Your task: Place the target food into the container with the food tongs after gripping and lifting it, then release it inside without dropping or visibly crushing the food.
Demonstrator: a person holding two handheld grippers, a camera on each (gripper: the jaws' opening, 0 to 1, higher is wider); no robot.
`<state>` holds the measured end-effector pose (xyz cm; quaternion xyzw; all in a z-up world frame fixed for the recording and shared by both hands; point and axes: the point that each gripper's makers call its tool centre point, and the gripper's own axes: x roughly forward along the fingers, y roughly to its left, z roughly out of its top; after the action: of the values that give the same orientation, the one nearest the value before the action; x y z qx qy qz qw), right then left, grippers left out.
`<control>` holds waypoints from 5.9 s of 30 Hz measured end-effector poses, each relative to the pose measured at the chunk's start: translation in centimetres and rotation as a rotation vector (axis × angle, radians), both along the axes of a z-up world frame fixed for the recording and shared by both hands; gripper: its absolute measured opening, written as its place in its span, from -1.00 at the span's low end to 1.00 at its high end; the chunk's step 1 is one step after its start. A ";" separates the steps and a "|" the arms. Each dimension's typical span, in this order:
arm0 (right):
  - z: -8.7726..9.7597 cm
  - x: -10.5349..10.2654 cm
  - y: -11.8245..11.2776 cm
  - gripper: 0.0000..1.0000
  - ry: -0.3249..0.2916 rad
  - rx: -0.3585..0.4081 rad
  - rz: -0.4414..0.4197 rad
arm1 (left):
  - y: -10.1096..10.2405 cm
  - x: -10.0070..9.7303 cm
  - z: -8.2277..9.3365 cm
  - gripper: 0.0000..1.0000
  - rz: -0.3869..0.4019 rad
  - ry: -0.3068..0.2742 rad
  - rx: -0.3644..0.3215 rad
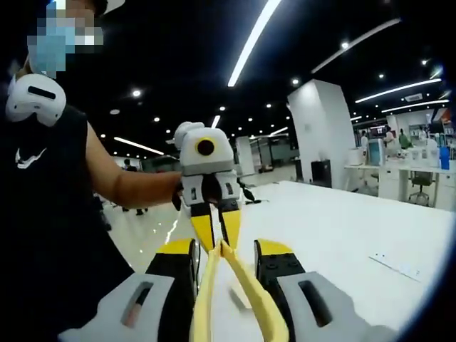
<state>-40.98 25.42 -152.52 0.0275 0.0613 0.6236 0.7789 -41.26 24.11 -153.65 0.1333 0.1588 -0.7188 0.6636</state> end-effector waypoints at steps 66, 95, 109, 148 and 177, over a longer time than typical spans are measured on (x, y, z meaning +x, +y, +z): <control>4.9 -0.9 -0.1 -0.64 -0.075 0.128 0.011 | 0.3 -0.5 4.7 -0.98 0.077 -0.053 -0.194; 6.0 -1.7 0.9 -0.58 -0.070 0.157 0.029 | 1.6 -1.4 6.0 -0.73 0.098 -0.054 -0.270; 5.7 -1.7 2.6 -0.63 -0.125 0.101 0.000 | 3.1 -1.4 5.6 -0.84 0.104 -0.072 -0.238; -3.4 5.2 -1.3 -0.46 -0.079 -0.194 -0.304 | 14.1 0.9 -12.4 0.99 0.670 -0.078 -0.189; -10.7 8.2 -1.3 -0.47 0.019 -0.278 -0.457 | 14.4 -1.4 -18.6 0.99 0.795 -0.039 -0.101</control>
<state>-32.81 24.10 -163.23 -0.0606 0.1458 0.4168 0.8952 -42.69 38.52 -172.23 0.0424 0.1498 -0.4104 0.8985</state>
